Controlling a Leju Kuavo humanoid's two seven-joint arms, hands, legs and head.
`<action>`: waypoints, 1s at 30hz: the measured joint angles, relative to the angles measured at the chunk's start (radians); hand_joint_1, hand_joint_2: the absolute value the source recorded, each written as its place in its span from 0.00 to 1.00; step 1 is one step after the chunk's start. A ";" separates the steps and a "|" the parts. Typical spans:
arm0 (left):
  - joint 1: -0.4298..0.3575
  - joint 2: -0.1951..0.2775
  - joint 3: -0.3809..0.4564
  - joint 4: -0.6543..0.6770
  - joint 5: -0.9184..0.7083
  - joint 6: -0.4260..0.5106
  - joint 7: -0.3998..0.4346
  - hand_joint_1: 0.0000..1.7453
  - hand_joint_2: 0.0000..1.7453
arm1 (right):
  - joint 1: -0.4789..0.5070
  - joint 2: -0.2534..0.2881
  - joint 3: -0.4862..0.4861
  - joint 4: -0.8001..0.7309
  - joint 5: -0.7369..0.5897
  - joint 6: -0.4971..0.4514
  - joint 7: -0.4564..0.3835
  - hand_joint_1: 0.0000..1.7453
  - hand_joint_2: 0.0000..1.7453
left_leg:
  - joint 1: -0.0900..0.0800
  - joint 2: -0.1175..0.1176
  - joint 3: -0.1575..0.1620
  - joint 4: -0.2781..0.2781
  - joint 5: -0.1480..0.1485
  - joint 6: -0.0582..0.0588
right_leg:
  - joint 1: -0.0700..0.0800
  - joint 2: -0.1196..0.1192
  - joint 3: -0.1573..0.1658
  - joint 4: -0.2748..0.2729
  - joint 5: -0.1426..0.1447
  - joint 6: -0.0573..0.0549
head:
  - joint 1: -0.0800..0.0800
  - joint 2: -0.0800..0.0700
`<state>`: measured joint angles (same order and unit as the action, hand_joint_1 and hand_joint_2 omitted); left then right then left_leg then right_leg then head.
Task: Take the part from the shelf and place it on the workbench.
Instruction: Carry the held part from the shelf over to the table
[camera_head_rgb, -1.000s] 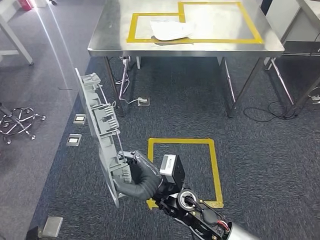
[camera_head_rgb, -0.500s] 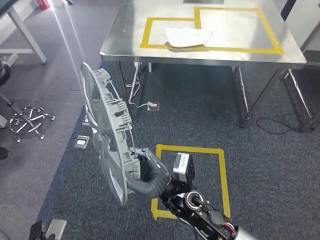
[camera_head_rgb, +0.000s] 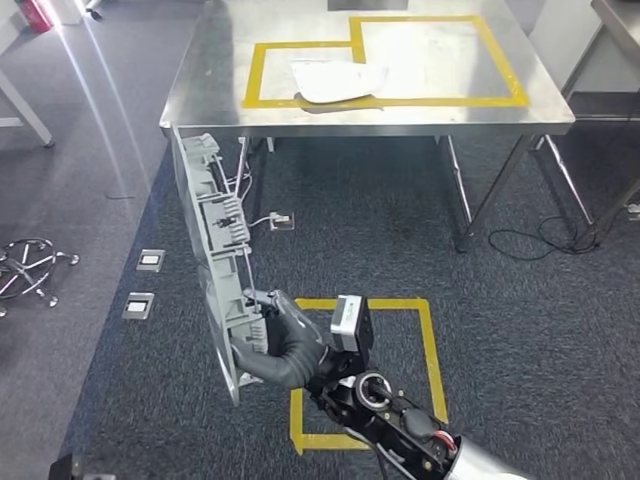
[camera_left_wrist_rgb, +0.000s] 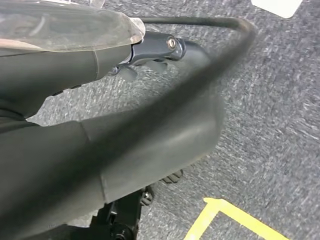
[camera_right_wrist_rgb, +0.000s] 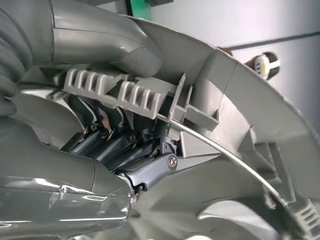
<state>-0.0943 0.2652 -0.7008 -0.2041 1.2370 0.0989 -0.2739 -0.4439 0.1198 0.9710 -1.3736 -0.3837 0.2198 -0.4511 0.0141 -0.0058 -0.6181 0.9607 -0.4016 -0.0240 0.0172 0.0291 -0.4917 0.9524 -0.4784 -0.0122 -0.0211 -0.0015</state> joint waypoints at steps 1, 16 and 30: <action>0.000 0.000 0.000 0.000 0.000 0.000 0.000 0.00 0.00 | 0.000 0.000 -0.001 0.000 0.000 0.000 0.000 0.89 1.00 | 0.001 0.001 0.005 -0.001 0.003 0.007 | 0.001 0.001 0.002 0.002 -0.004 0.005 | 0.002 0.000; 0.002 -0.002 0.000 0.000 -0.001 -0.001 -0.001 0.00 0.00 | 0.000 0.000 -0.003 0.010 -0.003 -0.001 -0.006 0.89 1.00 | 0.000 0.015 0.113 -0.005 -0.074 0.001 | 0.003 -0.037 -0.092 0.011 0.058 -0.003 | 0.054 0.000; 0.001 0.001 0.000 0.000 -0.004 -0.003 -0.001 0.00 0.00 | 0.002 0.001 -0.012 0.016 -0.008 -0.005 -0.014 0.89 1.00 | 0.000 0.002 -0.002 0.004 0.006 -0.003 | -0.002 0.013 0.013 -0.001 -0.008 -0.002 | -0.001 0.000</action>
<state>-0.0933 0.2665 -0.7012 -0.2038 1.2332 0.0959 -0.2753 -0.4424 0.1204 0.9587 -1.3581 -0.3920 0.2147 -0.4649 0.0138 -0.0042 -0.6202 0.9649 -0.3960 -0.0270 0.0154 0.0425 -0.4782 0.9511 -0.4868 -0.0141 -0.0219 -0.0015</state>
